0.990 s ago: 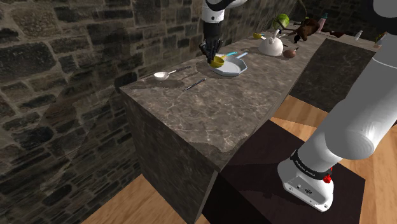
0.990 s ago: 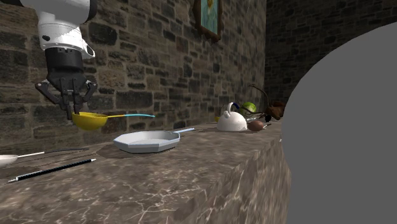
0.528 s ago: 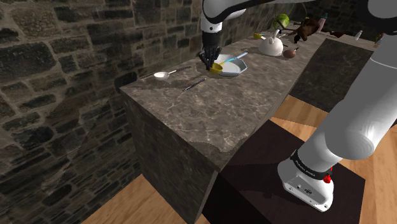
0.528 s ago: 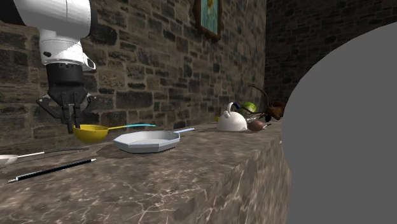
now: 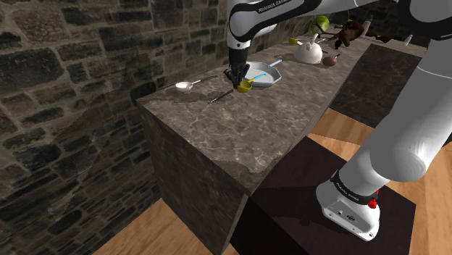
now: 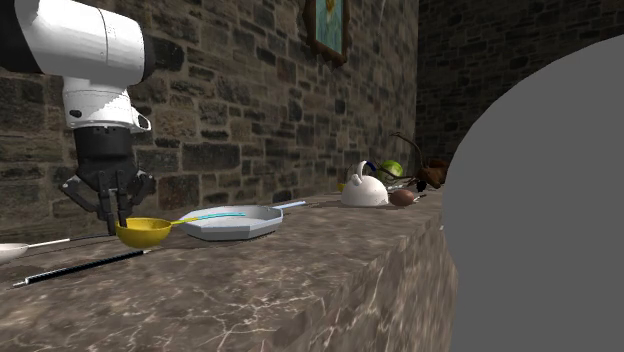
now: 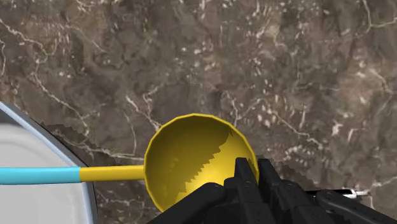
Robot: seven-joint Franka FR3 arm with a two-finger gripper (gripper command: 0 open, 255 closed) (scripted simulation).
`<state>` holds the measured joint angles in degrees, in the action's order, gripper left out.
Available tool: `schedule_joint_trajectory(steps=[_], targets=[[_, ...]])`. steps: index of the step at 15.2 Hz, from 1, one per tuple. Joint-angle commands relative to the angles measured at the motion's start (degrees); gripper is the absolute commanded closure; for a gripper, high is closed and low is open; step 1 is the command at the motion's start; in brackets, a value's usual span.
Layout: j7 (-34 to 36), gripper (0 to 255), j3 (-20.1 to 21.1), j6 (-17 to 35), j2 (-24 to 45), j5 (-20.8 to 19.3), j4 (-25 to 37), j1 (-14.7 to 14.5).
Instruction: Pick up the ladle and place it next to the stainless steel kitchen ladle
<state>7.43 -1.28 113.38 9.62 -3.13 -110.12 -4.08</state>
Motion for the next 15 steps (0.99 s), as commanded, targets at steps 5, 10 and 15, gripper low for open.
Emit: schedule_joint_trajectory(steps=[5, 10, 15], targets=[[0.07, 255, -0.02, 1.96, 0.82, -0.02, -1.11, 0.02], [0.07, 0, -0.01, 1.96, 0.82, -0.03, -1.11, 0.02], [0.07, 0, -0.02, 1.96, 0.82, -0.03, -1.11, 0.03]])
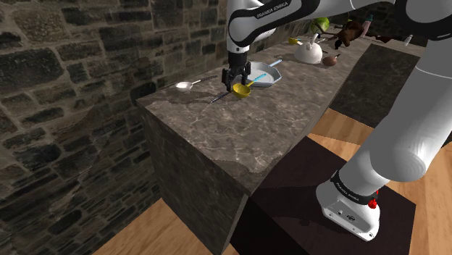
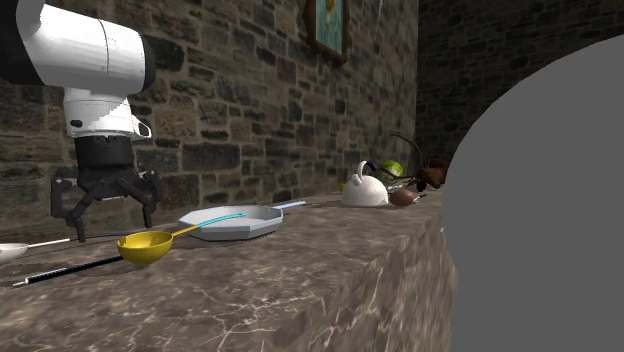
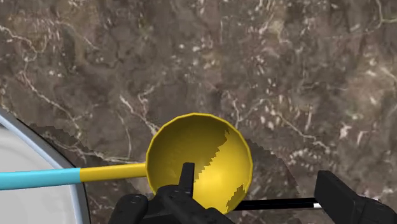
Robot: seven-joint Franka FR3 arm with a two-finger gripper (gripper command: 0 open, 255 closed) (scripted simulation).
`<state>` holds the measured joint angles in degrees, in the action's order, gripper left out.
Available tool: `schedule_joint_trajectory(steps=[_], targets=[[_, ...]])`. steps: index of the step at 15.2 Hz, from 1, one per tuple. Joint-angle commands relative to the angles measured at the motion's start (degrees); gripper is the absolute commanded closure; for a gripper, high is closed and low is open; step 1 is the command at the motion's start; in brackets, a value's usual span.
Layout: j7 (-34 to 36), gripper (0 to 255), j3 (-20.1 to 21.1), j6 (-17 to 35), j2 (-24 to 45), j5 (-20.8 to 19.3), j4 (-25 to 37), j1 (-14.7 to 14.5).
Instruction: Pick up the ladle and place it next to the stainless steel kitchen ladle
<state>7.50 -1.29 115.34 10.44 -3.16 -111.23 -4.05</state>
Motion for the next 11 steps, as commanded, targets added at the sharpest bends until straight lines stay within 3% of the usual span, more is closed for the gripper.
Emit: schedule_joint_trajectory(steps=[1, 4, 11], targets=[[-0.02, 0, 0.04, -1.84, -0.50, 0.04, 1.34, -0.05], [-0.08, 0, 0.14, -7.01, -1.50, 0.13, 5.51, -0.18], [-0.08, 0, 0.14, -7.01, -1.50, 0.13, 5.51, -0.18]])
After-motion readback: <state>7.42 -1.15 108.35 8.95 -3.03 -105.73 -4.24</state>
